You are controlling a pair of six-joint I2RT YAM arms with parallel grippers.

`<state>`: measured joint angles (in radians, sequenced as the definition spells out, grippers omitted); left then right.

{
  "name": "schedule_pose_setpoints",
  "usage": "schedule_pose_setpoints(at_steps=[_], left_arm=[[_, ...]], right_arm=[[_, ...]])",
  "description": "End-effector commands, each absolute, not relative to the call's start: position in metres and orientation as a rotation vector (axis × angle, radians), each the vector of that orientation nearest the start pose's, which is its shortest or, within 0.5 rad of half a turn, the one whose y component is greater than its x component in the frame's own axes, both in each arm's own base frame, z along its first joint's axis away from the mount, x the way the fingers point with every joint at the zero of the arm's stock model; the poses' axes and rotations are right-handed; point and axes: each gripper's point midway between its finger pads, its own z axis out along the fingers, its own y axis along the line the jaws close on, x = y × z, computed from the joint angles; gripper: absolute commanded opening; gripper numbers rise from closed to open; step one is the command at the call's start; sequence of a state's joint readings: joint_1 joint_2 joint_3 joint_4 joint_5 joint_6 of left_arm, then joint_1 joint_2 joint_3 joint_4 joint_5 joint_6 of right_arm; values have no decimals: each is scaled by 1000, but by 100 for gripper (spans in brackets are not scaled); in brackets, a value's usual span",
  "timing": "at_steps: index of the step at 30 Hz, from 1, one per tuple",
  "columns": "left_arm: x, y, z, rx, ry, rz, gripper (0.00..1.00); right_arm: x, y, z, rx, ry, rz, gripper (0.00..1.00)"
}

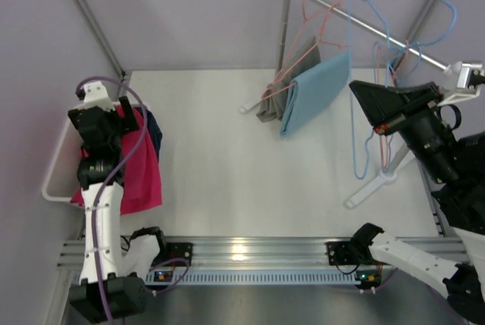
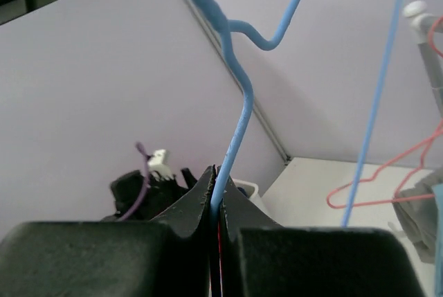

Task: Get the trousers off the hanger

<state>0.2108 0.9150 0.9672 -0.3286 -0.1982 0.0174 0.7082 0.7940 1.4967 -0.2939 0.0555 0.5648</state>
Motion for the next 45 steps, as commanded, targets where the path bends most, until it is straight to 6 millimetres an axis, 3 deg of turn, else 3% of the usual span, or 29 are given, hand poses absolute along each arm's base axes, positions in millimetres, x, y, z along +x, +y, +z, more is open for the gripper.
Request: schedule_pose_setpoints(at_steps=[1,5,7,10,14,24,29,34,38,45], left_arm=[[293,77,375,-252,1648,213,99],[286,73,414,-251,1587,192,99],[286,75,421,-265,1575,201,99],[284,79,437,-285,1533,218,99],[284,76,450,-276,1509,199,99],[278,70,470,-240,1447,185,99],[273,68,486,-224,1418,185,99],[276,68,486,-211,1426,195,99],[280,73,478,-219,1442,216,99],[282,76,469,-233,1471,228,99]], right_arm=[[171,149,519,-31,1386,991,0],[161,126,501,60,1414,971,0],[162,122,487,97,1453,959,0],[175,110,458,253,1548,907,0],[196,119,437,326,1626,904,0],[281,128,461,440,1638,729,0],[325,128,452,524,1717,719,0],[349,117,444,564,1725,683,0],[372,100,419,586,1784,648,0],[369,94,393,514,1838,614,0]])
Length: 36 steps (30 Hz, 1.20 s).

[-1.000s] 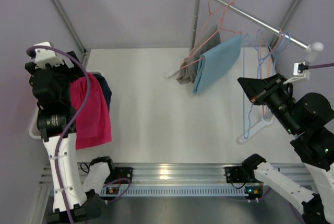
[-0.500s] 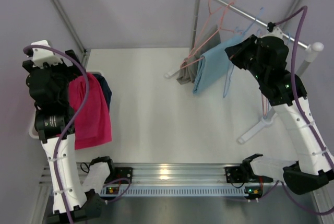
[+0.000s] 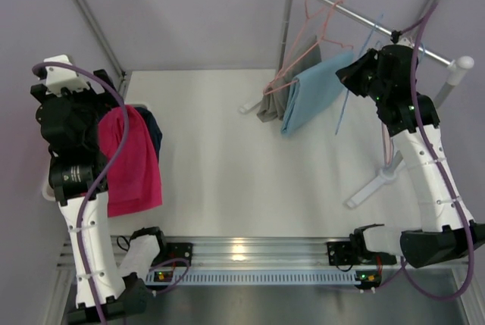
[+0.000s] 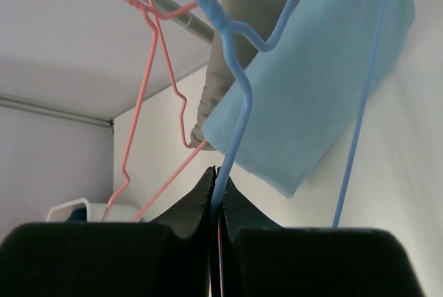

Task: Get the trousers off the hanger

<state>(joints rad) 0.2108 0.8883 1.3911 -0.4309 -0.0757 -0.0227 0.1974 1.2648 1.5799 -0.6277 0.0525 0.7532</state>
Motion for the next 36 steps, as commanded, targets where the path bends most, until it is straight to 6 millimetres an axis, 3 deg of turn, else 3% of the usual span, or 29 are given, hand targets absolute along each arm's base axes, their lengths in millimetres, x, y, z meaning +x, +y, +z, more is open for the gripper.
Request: schedule_pose_setpoints(at_steps=[1,6,11,14,15,18,20,24,28,33,36], left_arm=[[283,74,469,-224,1475,219,99],[287,68,468,-193,1502,189,99],[289,64,466,-177,1555,167,99],[293,52,458,-135,1633,106,99],[295,49,455,-121,1659,85,99],[301,38,443,-56,1742,31,99],[309,30,431,-12,1804,-22,99],[320,21,403,72,1917,-83,99],[339,27,356,45,2095,-112,99],[346,22,352,80,2105,-141,99],[344,12,359,114,2091,-121,99]], right_arm=[[367,93,387,509,1855,600,0],[353,98,361,487,1925,621,0],[339,98,356,478,1927,632,2],[329,96,354,475,1929,629,31],[327,96,350,471,1937,630,52],[314,97,353,444,1921,648,86],[305,96,360,425,1898,658,99],[289,96,362,402,1878,675,99],[260,114,389,219,1776,796,99],[226,121,431,-67,1586,759,99],[216,122,439,-214,1540,687,99]])
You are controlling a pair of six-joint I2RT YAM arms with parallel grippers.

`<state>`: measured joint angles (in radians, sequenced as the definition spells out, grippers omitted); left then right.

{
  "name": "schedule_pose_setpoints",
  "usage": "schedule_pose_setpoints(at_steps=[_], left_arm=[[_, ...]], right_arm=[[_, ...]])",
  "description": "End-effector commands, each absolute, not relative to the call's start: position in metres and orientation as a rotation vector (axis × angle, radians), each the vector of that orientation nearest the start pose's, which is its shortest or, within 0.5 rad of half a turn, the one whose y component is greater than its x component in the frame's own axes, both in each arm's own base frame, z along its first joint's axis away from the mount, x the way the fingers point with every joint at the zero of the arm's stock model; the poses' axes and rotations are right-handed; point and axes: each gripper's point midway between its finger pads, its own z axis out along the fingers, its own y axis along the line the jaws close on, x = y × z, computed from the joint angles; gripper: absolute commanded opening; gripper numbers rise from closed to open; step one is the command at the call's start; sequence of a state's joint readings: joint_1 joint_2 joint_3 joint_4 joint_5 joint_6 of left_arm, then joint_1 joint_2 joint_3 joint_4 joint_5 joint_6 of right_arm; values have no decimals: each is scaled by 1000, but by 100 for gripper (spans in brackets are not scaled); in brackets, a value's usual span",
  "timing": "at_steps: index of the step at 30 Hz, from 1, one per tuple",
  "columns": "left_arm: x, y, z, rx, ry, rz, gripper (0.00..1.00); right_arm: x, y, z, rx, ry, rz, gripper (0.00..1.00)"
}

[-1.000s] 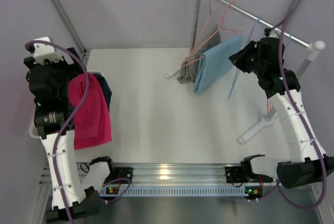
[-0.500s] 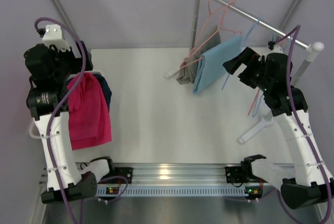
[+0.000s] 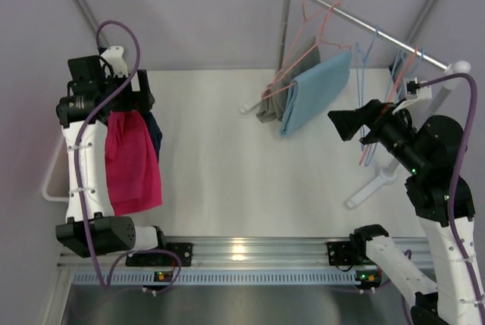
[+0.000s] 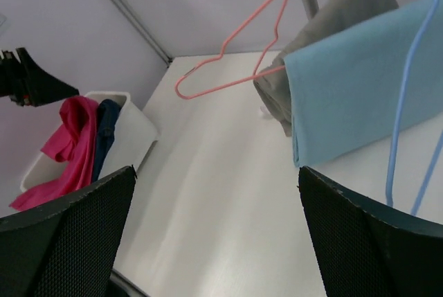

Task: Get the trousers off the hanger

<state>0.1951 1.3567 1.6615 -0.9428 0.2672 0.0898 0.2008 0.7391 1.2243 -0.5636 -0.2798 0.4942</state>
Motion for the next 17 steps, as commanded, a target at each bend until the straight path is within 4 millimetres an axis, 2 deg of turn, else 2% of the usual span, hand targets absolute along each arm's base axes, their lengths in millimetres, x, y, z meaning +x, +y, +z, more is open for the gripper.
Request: schedule_pose_setpoints(at_steps=[1,3,5,8,10,17], left_arm=[[341,9,361,127,2088,-120,99],[335,0,362,152,2092,-125,99],[326,0,370,147,2064,-87,99],[310,3,386,155,2014,-30,99],[299,7,396,167,1978,14,99],[285,10,405,186,1947,53,99]], right_arm=[[217,120,438,-231,1540,660,99],[221,110,429,-282,1561,542,99],[221,97,429,-267,1541,462,100],[203,80,443,-252,1456,380,100],[199,70,446,-228,1452,341,99],[183,59,471,-155,1373,331,99]])
